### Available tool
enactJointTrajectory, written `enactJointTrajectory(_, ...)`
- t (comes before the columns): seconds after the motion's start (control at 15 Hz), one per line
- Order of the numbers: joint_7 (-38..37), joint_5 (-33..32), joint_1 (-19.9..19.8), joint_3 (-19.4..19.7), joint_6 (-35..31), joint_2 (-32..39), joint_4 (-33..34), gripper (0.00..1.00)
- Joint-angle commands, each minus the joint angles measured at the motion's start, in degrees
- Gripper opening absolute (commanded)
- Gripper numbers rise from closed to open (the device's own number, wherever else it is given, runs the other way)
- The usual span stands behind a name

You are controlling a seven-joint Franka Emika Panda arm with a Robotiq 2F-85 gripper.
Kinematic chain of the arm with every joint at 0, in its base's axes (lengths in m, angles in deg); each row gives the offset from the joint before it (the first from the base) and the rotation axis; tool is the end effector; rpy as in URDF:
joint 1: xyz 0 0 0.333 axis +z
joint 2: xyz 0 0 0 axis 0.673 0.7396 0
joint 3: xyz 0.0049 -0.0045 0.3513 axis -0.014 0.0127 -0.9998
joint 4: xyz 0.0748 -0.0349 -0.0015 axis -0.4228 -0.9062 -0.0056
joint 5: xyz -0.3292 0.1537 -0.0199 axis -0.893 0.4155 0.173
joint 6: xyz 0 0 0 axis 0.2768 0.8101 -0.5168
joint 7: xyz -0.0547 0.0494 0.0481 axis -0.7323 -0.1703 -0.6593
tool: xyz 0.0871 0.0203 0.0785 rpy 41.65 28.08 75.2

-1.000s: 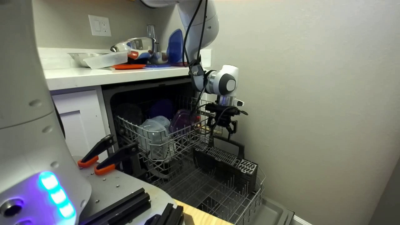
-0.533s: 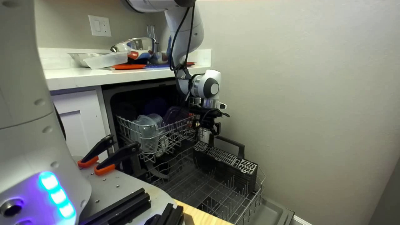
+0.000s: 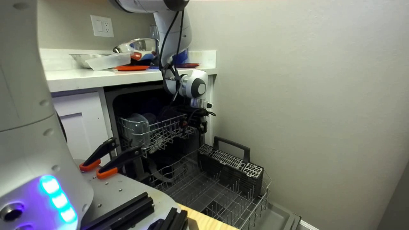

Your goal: Push in the dishwasher rack

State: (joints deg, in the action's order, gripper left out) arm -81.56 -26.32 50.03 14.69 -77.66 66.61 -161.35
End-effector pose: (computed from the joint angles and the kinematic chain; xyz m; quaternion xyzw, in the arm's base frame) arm 0.6742 0.1183 0.0033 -0.9936 -0.0703 0.0749 0.0468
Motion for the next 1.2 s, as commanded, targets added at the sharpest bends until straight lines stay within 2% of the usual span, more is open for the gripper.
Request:
enactJointTrajectory(0.0,-1.4,-1.2,-0.8,-0.8,-0.3,-0.7,-0.1,1.0)
enactJointTrajectory(0.27,-0.8,-0.4,-2.3,-1.6,0.2,-1.1,0.0,1.0)
enactJointTrajectory(0.47,-1.6,-0.9,-2.8,-0.4,-0.3,-2.5,-1.6,1.0)
enactJointTrajectory(0.87,-4.1,-1.8,-4.9,5.1,3.3,-14.9,-12.7,1.0)
enactJointTrajectory(1.13,-2.6,-0.9,-8.3,5.7,8.1,-24.4,-18.6,1.0)
